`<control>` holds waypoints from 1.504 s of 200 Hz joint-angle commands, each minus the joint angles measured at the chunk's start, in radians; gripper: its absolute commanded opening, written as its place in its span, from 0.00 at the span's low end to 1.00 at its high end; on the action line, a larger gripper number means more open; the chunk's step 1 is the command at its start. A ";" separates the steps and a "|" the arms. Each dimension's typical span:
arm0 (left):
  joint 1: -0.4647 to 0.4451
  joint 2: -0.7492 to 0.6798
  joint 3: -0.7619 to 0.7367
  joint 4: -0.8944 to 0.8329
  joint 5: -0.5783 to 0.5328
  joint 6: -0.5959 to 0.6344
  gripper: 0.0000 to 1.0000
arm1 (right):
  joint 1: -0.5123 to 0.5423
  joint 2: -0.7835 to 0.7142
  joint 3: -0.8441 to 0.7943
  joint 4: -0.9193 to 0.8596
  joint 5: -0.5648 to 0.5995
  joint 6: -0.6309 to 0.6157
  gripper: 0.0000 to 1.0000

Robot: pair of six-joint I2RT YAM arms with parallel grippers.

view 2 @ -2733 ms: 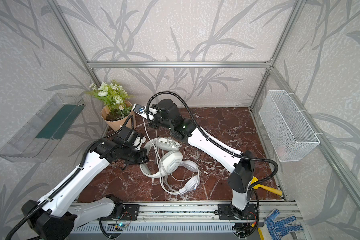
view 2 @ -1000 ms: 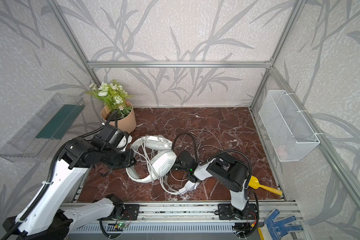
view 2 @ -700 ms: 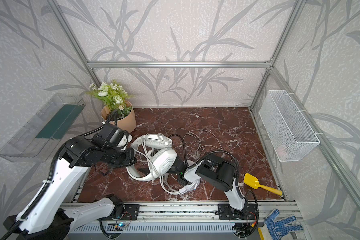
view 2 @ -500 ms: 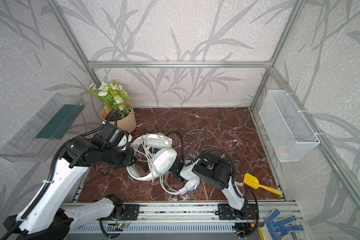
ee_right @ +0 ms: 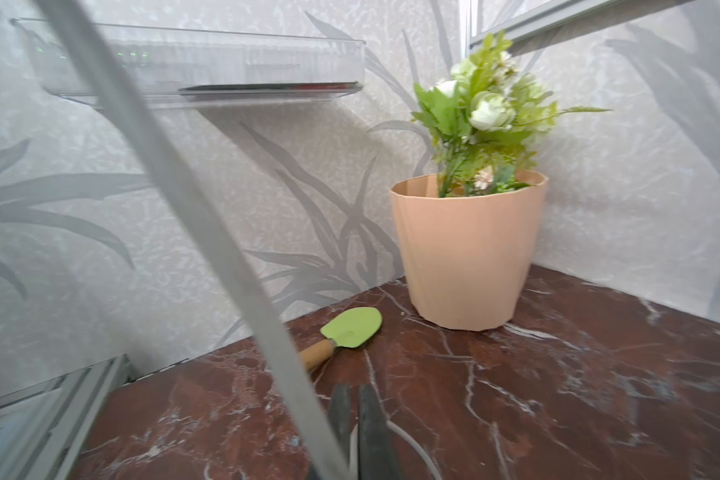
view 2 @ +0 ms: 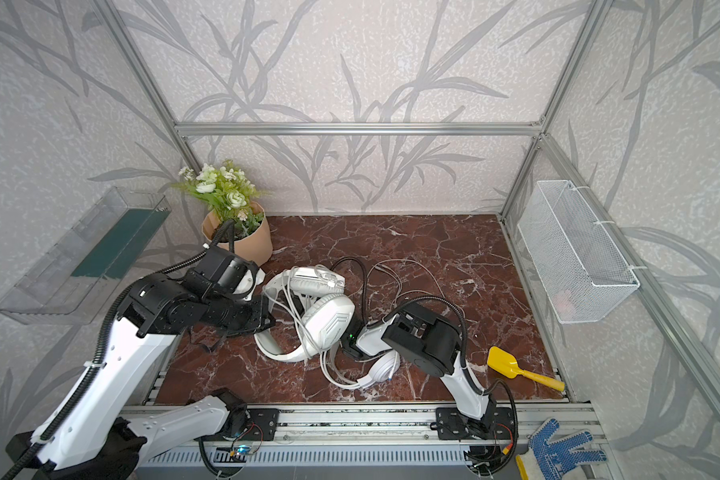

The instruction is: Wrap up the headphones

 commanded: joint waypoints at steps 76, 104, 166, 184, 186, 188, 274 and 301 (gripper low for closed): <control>-0.003 -0.035 -0.040 0.059 0.087 -0.001 0.00 | -0.194 -0.107 0.027 0.003 0.127 0.073 0.00; -0.003 -0.044 -0.030 0.062 0.078 -0.004 0.00 | -0.207 -0.092 0.035 -0.024 0.126 0.073 0.00; -0.003 -0.040 -0.009 0.077 0.052 -0.007 0.00 | -0.205 -0.067 -0.002 -0.114 0.256 0.112 0.00; -0.003 -0.042 -0.010 0.087 0.039 -0.005 0.00 | -0.196 -0.088 -0.016 -0.159 0.310 0.118 0.00; -0.003 -0.043 -0.010 0.088 0.037 -0.005 0.00 | -0.193 -0.095 -0.016 -0.171 0.320 0.117 0.00; -0.003 -0.044 -0.009 0.090 0.035 -0.005 0.00 | -0.190 -0.098 -0.018 -0.180 0.329 0.117 0.00; 0.001 -0.064 0.097 0.150 -0.184 -0.057 0.00 | -0.027 -0.174 -0.170 -0.078 0.399 0.049 0.00; 0.005 -0.079 0.111 0.205 -0.246 -0.098 0.00 | -0.027 -0.178 -0.229 -0.025 0.299 0.082 0.00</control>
